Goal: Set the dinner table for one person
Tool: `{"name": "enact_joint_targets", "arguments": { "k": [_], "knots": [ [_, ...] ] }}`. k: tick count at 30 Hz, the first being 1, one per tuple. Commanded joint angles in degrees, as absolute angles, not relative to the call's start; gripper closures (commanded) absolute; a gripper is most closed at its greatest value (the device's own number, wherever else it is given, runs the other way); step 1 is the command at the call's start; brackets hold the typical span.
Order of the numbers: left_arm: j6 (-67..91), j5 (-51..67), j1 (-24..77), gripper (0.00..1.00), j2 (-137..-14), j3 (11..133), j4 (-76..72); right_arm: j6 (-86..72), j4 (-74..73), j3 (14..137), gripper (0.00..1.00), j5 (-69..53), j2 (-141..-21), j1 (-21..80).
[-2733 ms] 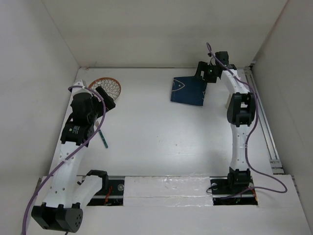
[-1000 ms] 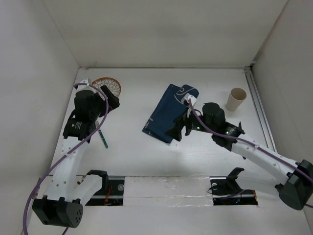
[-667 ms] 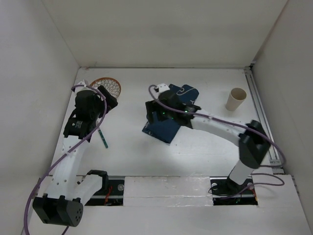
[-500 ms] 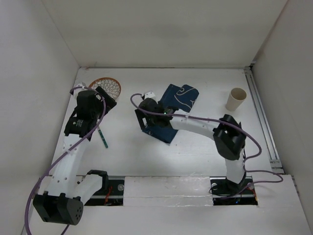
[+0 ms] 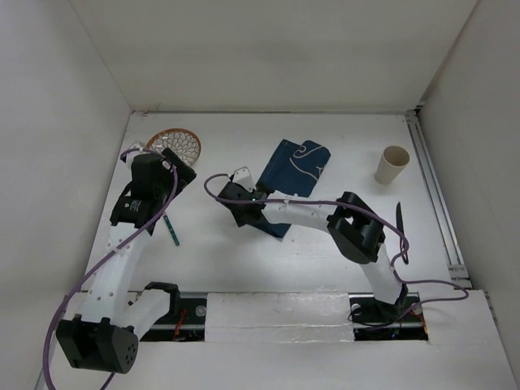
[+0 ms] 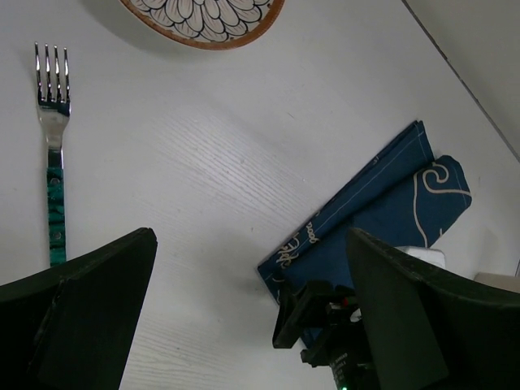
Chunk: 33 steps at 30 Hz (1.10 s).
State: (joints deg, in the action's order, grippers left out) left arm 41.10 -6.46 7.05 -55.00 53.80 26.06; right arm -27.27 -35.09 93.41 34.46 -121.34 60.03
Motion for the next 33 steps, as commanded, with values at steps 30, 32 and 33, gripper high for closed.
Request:
{"name": "enact_joint_targets", "arguments": {
  "k": [30,32,33],
  "knots": [
    [38.1,4.1,6.9,0.0,-53.0,49.8,17.1,-36.6,-12.0,66.7,1.0,41.8,-95.0,59.1],
    [37.5,7.0,8.0,0.0,-54.4,49.8,15.8,-41.1,-11.3,63.1,1.0,43.8,-92.1,58.4],
    [37.5,7.0,8.9,0.0,-55.1,49.8,15.1,-42.8,-11.3,61.3,1.0,44.6,-90.8,57.9]
  ]
}}
